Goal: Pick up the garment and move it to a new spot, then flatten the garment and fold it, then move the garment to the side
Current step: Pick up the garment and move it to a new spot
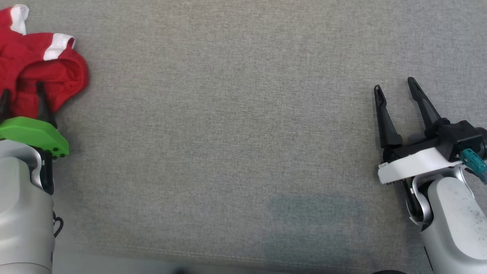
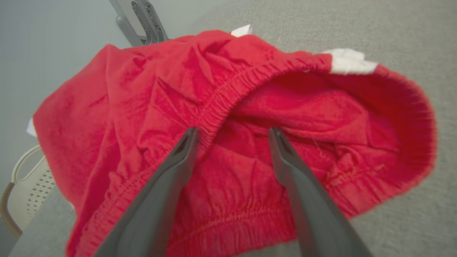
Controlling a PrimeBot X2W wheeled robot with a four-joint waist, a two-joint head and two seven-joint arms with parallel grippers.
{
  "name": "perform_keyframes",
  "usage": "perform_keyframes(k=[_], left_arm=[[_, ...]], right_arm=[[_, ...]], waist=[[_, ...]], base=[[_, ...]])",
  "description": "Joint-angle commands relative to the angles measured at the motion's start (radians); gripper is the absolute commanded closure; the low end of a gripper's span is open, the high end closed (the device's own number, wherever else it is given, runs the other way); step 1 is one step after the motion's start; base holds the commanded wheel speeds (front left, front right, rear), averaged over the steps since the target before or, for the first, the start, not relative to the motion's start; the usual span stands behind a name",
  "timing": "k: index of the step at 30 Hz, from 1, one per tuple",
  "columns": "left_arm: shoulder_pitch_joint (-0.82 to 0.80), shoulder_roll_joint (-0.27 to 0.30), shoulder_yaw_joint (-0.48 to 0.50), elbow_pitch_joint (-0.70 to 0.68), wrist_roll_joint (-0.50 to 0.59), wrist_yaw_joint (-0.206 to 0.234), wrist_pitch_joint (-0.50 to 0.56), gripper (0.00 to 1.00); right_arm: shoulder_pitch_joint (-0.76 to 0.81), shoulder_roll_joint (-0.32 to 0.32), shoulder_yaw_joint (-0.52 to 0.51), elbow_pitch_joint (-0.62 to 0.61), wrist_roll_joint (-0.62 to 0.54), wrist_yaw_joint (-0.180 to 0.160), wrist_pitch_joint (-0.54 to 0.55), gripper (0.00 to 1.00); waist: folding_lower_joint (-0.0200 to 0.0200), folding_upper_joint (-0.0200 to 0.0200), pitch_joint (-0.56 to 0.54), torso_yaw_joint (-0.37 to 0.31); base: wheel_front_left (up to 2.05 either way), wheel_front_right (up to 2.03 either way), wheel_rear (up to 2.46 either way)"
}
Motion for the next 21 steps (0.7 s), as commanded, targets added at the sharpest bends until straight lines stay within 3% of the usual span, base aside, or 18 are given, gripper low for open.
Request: perform_keyframes(k=[1,2,3,4,5,14,21], left_arm=[[-0.016,0.007,0.004,-0.001,-0.003,0.009,0.000,0.00],[-0.018,0.007,0.007,-0.001,-0.003,0.010,0.000,0.12],[-0.018,0.006,0.008,-0.004,-0.003,0.012,0.000,0.69],[-0.017,0.007,0.012,-0.012,0.000,0.020,0.000,0.94],[-0.013,0.006,0.015,-0.017,0.003,0.023,0.000,1.00],[0.025,-0.006,0.037,-0.080,0.013,0.030,0.000,1.00],[0.105,-0.077,0.041,-0.262,0.010,-0.007,0.000,1.00]], right_arm=[[-0.001,-0.003,-0.005,0.009,-0.004,-0.002,-0.002,0.00],[-0.002,-0.001,-0.007,0.009,-0.002,-0.002,-0.001,0.00],[-0.003,0.000,-0.009,0.010,-0.001,-0.002,0.000,0.00],[-0.004,0.001,-0.009,0.011,0.000,-0.002,0.000,0.00],[-0.005,0.002,-0.009,0.014,0.001,-0.002,0.000,0.00],[-0.003,0.023,-0.013,0.031,0.018,-0.002,0.000,0.00],[0.003,0.067,-0.012,0.045,0.037,-0.002,-0.001,0.00]], waist=[[0.0000,0.0000,0.029,-0.030],[0.0000,0.0000,0.029,-0.032],[0.0000,0.0000,0.029,-0.034],[0.0000,0.0000,0.028,-0.035],[0.0000,0.0000,0.026,-0.036],[0.0000,0.0000,-0.007,-0.052],[0.0000,0.0000,-0.091,-0.091]], base=[[0.00,0.00,0.00],[0.00,0.00,0.00],[0.00,0.00,0.00],[0.00,0.00,0.00],[0.00,0.00,0.00],[0.00,0.00,0.00],[0.00,0.00,0.00]])
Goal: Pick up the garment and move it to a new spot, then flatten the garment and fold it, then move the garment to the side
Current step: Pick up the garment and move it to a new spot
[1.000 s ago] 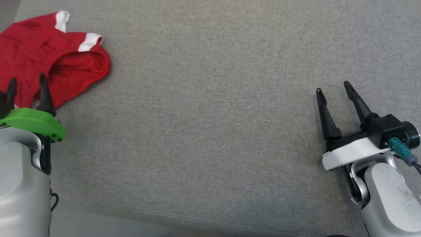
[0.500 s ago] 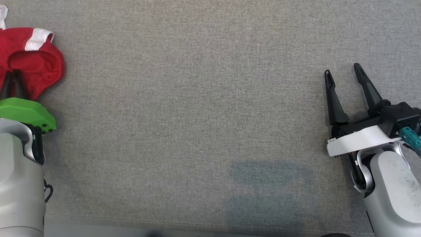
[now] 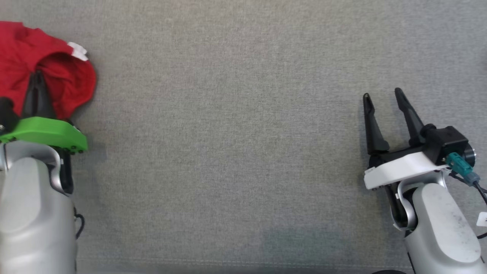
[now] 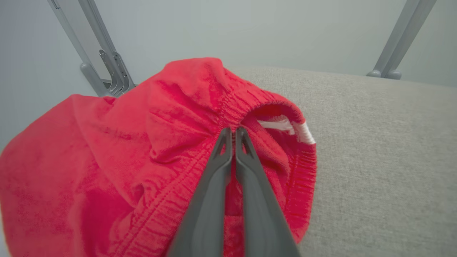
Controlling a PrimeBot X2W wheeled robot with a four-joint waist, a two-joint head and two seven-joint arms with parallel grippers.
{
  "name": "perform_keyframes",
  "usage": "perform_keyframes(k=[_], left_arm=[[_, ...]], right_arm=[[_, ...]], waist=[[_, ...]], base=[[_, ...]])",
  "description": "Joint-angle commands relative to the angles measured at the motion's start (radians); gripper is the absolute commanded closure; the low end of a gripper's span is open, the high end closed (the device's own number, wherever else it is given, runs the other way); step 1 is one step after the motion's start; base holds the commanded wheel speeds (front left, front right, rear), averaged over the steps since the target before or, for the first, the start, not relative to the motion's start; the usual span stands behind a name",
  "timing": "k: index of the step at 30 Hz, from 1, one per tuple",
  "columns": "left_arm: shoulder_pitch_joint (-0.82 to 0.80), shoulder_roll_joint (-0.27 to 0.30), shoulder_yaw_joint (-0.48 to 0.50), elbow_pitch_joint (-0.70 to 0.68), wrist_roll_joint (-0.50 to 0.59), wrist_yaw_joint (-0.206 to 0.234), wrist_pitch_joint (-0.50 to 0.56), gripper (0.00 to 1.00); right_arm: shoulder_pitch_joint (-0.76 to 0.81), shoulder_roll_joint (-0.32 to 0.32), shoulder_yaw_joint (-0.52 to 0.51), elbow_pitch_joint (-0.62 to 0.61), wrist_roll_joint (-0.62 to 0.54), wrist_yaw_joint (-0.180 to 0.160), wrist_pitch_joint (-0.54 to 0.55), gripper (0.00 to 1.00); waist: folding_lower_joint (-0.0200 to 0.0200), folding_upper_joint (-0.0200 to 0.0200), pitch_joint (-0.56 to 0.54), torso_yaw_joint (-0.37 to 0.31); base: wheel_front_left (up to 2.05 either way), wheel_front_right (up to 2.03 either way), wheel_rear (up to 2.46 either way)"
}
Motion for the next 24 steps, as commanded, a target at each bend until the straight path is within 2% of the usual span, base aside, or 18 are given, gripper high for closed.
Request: perform_keyframes(k=[1,6,10,15,16,20,24], left_arm=[[0.035,-0.019,-0.005,-0.047,0.000,-0.010,0.000,1.00],[0.118,-0.093,-0.068,-0.153,0.005,-0.026,0.000,1.00],[0.152,-0.133,-0.174,-0.210,-0.029,-0.026,0.000,1.00],[0.164,-0.149,-0.337,-0.244,-0.094,-0.026,0.000,1.00],[0.164,-0.149,-0.337,-0.244,-0.094,-0.026,0.000,1.00],[0.148,-0.150,-0.468,-0.229,-0.152,-0.026,0.000,1.00],[0.144,-0.149,-0.544,-0.215,-0.203,-0.026,0.000,1.00]], right_arm=[[0.010,0.015,0.007,0.009,0.012,-0.002,0.000,0.00],[0.037,0.052,0.021,0.029,0.026,-0.002,0.000,0.00],[0.055,0.063,0.030,0.038,0.028,-0.002,0.000,0.00],[0.070,0.074,0.028,0.038,0.035,-0.002,0.000,0.00],[0.070,0.074,0.028,0.038,0.035,-0.002,0.000,0.00],[0.074,0.081,0.035,0.041,0.042,-0.002,0.000,0.00],[0.079,0.083,0.041,0.047,0.047,-0.002,0.000,0.00]], waist=[[0.0000,0.0000,-0.064,-0.041],[0.0000,0.0000,-0.155,-0.125],[0.0000,0.0000,-0.194,-0.190],[0.0000,0.0000,-0.209,-0.264],[0.0000,0.0000,-0.209,-0.264],[0.0000,0.0000,-0.210,-0.314],[0.0000,0.0000,-0.217,-0.342]], base=[[0.00,0.00,0.00],[0.00,0.00,0.00],[0.00,0.00,0.00],[0.00,0.00,0.00],[0.00,0.00,0.00],[0.00,0.00,0.00],[0.00,0.00,0.00]])
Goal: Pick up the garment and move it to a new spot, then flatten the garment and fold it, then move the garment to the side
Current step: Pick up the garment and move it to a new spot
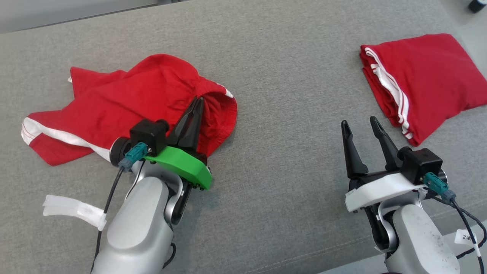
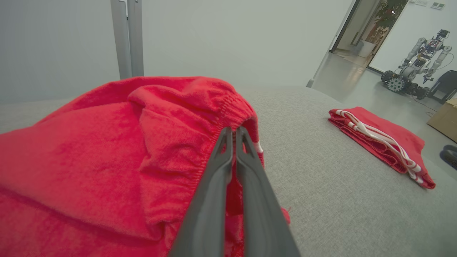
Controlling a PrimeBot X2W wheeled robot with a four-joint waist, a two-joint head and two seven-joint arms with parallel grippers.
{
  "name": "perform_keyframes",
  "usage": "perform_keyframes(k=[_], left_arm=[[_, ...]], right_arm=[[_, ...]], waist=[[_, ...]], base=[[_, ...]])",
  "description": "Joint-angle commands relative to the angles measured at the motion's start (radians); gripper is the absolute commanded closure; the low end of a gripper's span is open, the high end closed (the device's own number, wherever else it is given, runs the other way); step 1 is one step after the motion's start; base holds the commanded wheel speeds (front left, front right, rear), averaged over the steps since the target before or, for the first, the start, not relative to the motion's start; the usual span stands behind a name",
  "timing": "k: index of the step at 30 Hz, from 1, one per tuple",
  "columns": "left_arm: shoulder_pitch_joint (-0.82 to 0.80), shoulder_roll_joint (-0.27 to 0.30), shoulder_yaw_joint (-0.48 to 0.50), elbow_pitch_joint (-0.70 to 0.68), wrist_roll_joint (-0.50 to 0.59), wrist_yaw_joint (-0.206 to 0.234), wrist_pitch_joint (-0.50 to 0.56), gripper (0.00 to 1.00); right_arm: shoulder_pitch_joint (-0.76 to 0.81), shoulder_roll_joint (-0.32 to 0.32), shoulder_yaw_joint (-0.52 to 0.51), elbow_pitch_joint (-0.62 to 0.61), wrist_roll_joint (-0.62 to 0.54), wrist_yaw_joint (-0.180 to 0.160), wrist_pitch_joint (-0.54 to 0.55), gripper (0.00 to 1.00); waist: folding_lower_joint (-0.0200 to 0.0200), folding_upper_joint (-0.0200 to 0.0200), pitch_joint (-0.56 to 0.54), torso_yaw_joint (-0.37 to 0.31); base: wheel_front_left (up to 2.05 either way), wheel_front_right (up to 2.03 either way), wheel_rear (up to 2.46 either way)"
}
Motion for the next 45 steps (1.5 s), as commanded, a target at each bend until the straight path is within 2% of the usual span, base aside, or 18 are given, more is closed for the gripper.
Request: perform_keyframes(k=[1,2,3,4,5,12,17,23,29,33,40,45], left_arm=[[0.000,0.007,-0.012,0.009,-0.014,0.005,0.000,1.00],[0.006,0.007,-0.021,0.015,-0.014,0.014,0.000,1.00],[0.013,0.007,-0.021,0.017,-0.018,0.022,0.000,0.64],[0.024,0.006,-0.019,0.020,-0.026,0.028,0.000,0.11],[0.036,0.006,-0.016,0.020,-0.023,0.035,0.000,0.00],[0.154,0.020,0.095,-0.054,0.068,0.067,0.000,0.00],[0.280,0.034,0.214,-0.145,0.127,0.087,0.000,0.00],[0.433,0.036,0.353,-0.206,0.160,0.087,0.000,0.00],[0.553,0.025,0.445,-0.247,0.203,0.080,0.000,0.00],[0.595,0.015,0.475,-0.251,0.218,0.074,0.000,0.00],[0.578,0.006,0.469,-0.256,0.225,0.064,0.000,0.00],[0.545,0.004,0.433,-0.262,0.205,0.063,0.000,0.00]], right_arm=[[0.014,0.001,-0.002,0.005,0.003,-0.002,0.000,0.00],[0.017,0.002,-0.002,0.007,0.002,-0.002,0.000,0.00],[0.018,0.002,-0.006,0.009,0.002,-0.002,0.000,0.00],[0.018,0.003,-0.008,0.011,0.001,-0.002,0.000,0.00],[0.020,0.003,-0.011,0.011,0.000,-0.002,0.000,0.00],[0.050,0.005,-0.017,0.011,0.005,-0.002,0.001,0.00],[0.078,0.005,-0.011,0.014,0.006,-0.002,0.001,0.00],[0.102,0.005,0.000,0.021,0.015,-0.002,0.001,0.00],[0.127,0.005,0.004,0.037,0.018,-0.002,0.001,0.00],[0.144,0.005,0.006,0.048,0.014,-0.002,0.001,0.00],[0.153,0.005,0.021,0.061,0.002,-0.002,0.001,0.00],[0.127,0.000,0.105,0.081,0.010,-0.002,0.001,0.00]], waist=[[-0.0001,-0.0001,-0.028,-0.045],[-0.0001,-0.0001,-0.033,-0.046],[-0.0001,-0.0001,-0.037,-0.046],[-0.0001,-0.0001,-0.044,-0.044],[-0.0001,-0.0001,-0.053,-0.041],[-0.0001,-0.0001,-0.118,0.023],[-0.0001,-0.0001,-0.156,0.084],[-0.0001,-0.0001,-0.185,0.155],[-0.0001,-0.0001,-0.227,0.205],[-0.0001,-0.0001,-0.241,0.231],[-0.0001,-0.0001,-0.227,0.265],[-0.0001,-0.0001,-0.192,0.308]], base=[[0.00,0.00,0.00],[0.00,0.00,0.00],[0.00,0.00,0.00],[0.00,0.00,0.00],[0.00,0.00,0.00],[0.00,0.00,0.00],[0.00,0.00,0.00],[0.00,0.00,0.00],[0.00,0.00,0.00],[0.00,0.00,0.00],[0.00,0.00,0.00],[0.00,0.00,0.00]])
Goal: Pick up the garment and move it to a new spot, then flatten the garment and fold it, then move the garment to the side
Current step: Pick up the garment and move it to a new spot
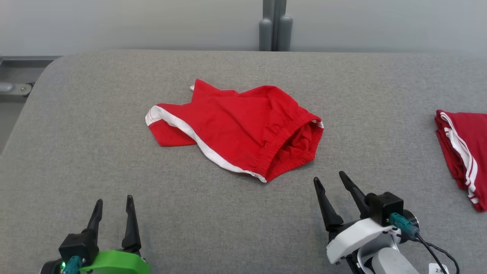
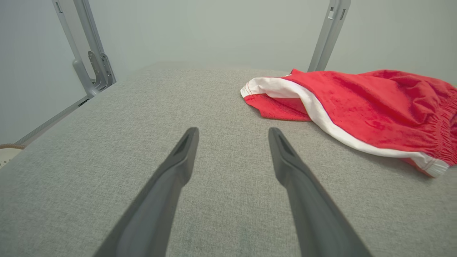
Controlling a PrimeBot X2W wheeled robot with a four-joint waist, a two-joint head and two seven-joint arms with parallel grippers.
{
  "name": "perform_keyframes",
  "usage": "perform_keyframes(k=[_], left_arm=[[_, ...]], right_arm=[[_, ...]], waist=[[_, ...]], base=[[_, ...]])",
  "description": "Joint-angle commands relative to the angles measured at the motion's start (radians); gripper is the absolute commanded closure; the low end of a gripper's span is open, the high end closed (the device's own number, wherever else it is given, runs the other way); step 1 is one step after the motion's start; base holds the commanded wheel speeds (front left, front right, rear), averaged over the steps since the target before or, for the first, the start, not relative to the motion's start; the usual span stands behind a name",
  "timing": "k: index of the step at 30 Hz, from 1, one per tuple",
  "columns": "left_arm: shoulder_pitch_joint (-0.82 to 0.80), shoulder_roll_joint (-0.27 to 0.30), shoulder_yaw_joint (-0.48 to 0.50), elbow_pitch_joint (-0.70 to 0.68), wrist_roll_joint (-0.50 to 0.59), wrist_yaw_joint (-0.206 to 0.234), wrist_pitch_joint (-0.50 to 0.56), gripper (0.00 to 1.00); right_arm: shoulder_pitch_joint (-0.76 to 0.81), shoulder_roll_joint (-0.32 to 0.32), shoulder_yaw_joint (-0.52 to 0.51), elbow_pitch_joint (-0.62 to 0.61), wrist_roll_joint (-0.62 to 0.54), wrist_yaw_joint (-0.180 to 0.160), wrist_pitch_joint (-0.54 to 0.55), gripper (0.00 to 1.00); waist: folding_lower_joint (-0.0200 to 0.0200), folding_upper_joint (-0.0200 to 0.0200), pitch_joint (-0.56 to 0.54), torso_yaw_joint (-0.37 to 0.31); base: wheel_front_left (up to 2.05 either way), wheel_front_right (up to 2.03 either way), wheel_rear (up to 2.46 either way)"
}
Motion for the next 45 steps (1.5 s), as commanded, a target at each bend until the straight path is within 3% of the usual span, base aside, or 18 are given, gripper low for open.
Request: perform_keyframes(k=[1,8,15,24,25,26,27,28,35,41,45], left_arm=[[-0.017,0.000,-0.005,-0.007,-0.007,0.002,0.000,0.00],[-0.048,0.001,-0.080,-0.007,-0.042,0.015,0.000,0.00],[-0.046,0.000,-0.116,-0.005,-0.057,0.027,0.000,0.00],[-0.044,0.000,-0.126,-0.004,-0.067,0.028,0.000,0.00],[-0.048,0.000,-0.129,-0.002,-0.068,0.029,0.000,0.00],[-0.054,0.000,-0.132,0.000,-0.070,0.029,0.000,0.00],[-0.061,0.000,-0.136,0.000,-0.072,0.029,0.000,0.00],[-0.064,0.000,-0.139,-0.001,-0.075,0.030,0.000,0.00],[-0.045,0.001,-0.146,0.009,-0.084,0.029,0.000,0.00],[-0.032,0.001,-0.159,0.021,-0.092,0.024,0.000,0.00],[-0.038,0.000,-0.171,0.022,-0.097,0.029,0.000,0.00]], right_arm=[[-0.018,-0.012,0.011,0.005,0.007,-0.002,0.001,0.00],[-0.096,-0.039,0.122,0.086,0.057,-0.002,0.001,0.00],[-0.161,-0.037,0.142,0.172,0.161,-0.002,0.000,0.00],[-0.229,-0.047,0.178,0.245,0.229,-0.002,0.000,0.00],[-0.237,-0.046,0.178,0.250,0.232,-0.002,0.000,0.02],[-0.246,-0.045,0.174,0.253,0.234,-0.002,0.000,0.56],[-0.254,-0.043,0.171,0.253,0.231,-0.002,0.000,0.87],[-0.259,-0.040,0.166,0.251,0.236,-0.002,0.000,1.00],[-0.243,-0.038,0.115,0.120,0.284,-0.002,0.000,1.00],[-0.238,-0.090,0.022,-0.007,0.354,-0.001,0.005,1.00],[-0.252,-0.131,-0.054,-0.062,0.377,-0.001,0.074,1.00]], waist=[[0.0000,-0.0001,0.029,0.033],[0.0000,-0.0001,0.081,0.134],[0.0000,-0.0001,0.107,0.227],[0.0000,-0.0001,0.126,0.277],[0.0000,-0.0001,0.128,0.277],[0.0000,-0.0001,0.130,0.276],[0.0000,-0.0001,0.131,0.275],[0.0000,-0.0001,0.131,0.271],[0.0000,-0.0001,0.113,0.215],[0.0000,-0.0001,0.087,0.169],[0.0000,-0.0001,0.081,0.161]], base=[[0.00,0.00,0.00],[0.00,0.00,0.00],[0.00,0.00,0.00],[0.00,0.00,0.00],[0.00,0.00,0.00],[0.00,0.00,0.00],[0.00,0.00,0.00],[0.00,0.00,0.00],[0.00,0.00,0.00],[0.00,0.00,0.00],[0.00,0.00,0.00]])
